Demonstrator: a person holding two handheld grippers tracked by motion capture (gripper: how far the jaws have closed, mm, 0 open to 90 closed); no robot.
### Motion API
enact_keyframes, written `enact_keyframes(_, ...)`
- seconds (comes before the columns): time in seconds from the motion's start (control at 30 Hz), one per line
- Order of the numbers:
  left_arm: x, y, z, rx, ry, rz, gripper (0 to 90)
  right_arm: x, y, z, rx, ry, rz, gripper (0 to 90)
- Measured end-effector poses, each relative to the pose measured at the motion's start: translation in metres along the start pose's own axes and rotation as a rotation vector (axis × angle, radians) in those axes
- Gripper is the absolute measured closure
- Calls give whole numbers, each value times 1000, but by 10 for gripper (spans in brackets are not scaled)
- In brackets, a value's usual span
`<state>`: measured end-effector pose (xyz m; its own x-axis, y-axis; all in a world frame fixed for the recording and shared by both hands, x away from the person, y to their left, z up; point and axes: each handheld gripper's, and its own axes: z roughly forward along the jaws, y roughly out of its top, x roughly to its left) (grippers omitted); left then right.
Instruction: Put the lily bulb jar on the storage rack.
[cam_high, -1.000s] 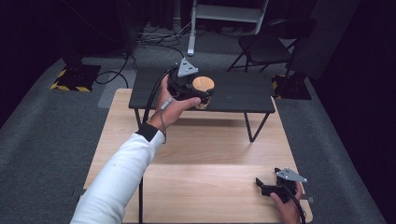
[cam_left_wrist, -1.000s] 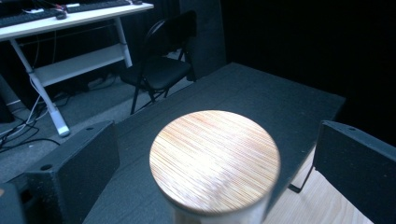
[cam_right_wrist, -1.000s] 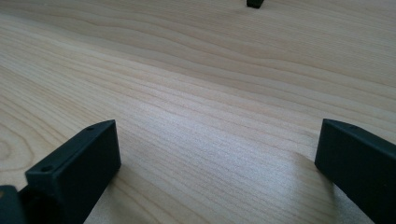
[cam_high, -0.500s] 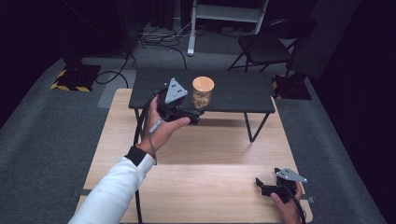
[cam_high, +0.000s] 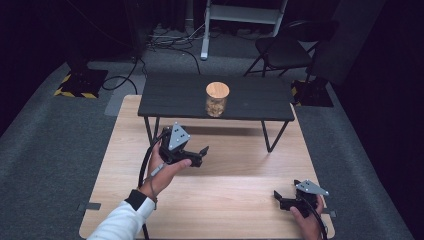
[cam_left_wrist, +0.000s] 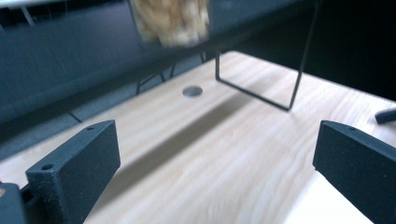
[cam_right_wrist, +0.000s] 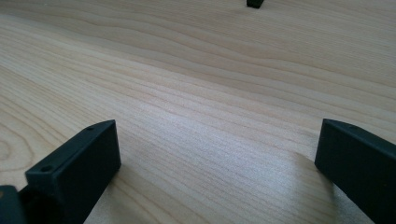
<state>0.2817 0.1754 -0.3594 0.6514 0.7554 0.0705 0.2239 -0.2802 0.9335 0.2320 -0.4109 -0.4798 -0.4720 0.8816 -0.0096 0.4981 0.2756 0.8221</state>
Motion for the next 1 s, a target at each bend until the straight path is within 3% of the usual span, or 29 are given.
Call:
enact_keyframes(0.4,-17,-56,0,33,-25,-31,5,-1,0,0,0,4,-3,0)
enact_keyframes(0.57,-22,-81,3,62,-19,-67,5,-1,0,0,0,4,-3,0)
enact_keyframes(0.7,-23,-98,7,97,-22,-70,5,-1,0,0,0,4,-3,0)
enact_keyframes(1.0,-30,-115,17,198,-34,-45,8,-1,0,0,1,5,-4,0)
